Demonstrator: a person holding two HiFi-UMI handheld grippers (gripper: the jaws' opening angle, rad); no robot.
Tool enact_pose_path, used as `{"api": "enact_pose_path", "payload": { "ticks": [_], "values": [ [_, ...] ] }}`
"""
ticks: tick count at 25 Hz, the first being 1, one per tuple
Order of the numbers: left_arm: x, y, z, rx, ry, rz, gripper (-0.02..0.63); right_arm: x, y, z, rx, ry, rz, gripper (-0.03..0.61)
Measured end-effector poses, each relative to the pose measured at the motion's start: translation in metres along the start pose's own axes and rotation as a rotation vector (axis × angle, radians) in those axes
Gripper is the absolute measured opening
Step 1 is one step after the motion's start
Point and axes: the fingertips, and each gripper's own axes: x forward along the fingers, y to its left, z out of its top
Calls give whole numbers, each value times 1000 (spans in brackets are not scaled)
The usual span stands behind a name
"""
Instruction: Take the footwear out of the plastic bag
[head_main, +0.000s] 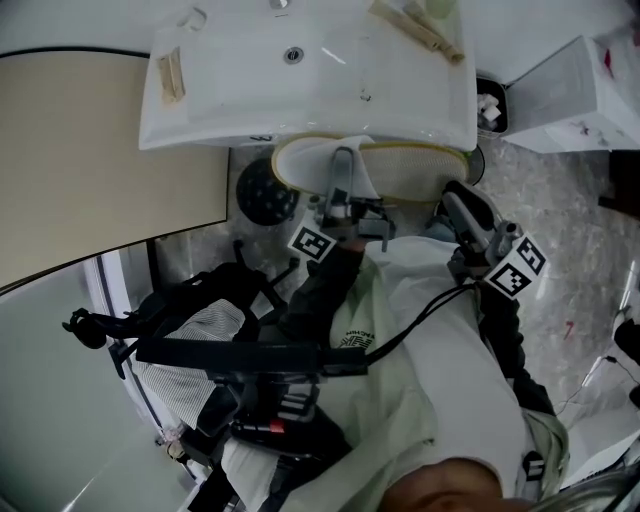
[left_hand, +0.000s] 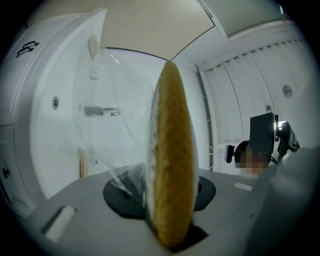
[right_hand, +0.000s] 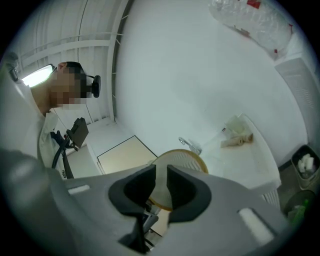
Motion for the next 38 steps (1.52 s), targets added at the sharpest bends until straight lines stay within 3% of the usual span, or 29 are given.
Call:
{"api": "enact_pose_path", "payload": {
  "ticks": [9,15,22,29,38],
  "values": [
    [3,0,11,-46,52,-11,120,22,22,-4,-50,-60,21,58],
    [10,7,19,-73,66,-7,120,18,30,-1,-87,-107,-28,58],
    [14,9,8,-91,86,2,120,9,25,4,-86,-115,-65,58],
    [28,6,-37,-66,74,34,120,-15,11,31,-87,-84,-6,57],
    [17,7,-42,-82,54,40,120,-16,15,28,-109,-65,19,51]
  ]
}}
